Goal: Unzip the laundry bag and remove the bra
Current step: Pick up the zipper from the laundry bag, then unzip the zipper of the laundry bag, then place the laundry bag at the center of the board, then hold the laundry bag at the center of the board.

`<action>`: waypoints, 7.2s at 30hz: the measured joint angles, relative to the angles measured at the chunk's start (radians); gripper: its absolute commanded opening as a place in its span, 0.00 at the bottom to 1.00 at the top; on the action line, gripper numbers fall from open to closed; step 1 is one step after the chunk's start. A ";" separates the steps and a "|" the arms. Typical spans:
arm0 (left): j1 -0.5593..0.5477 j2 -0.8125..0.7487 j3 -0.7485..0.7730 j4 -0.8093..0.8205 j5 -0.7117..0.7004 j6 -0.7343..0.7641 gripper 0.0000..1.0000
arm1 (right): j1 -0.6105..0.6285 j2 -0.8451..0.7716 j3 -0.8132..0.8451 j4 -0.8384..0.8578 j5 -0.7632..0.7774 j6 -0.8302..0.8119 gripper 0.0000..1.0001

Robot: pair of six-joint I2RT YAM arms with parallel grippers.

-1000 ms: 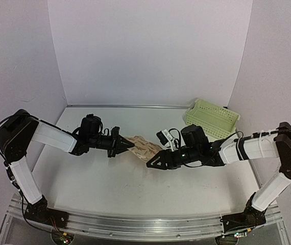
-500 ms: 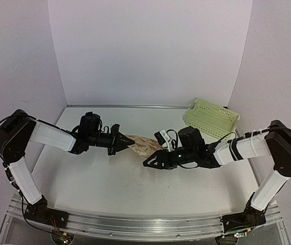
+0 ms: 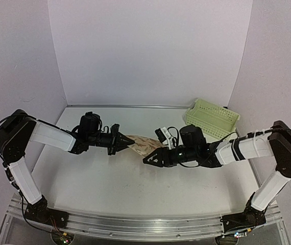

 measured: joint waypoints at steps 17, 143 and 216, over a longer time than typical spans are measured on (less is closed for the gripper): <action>0.000 0.000 0.000 0.000 -0.008 -0.017 0.00 | 0.000 -0.058 -0.049 0.023 0.027 0.001 0.49; 0.059 0.067 0.151 -0.590 -0.095 0.503 0.61 | 0.057 0.130 0.137 -0.271 0.365 0.066 0.00; 0.044 -0.026 -0.065 -0.412 -0.065 0.268 0.00 | 0.196 0.265 0.329 -0.419 0.394 -0.170 0.00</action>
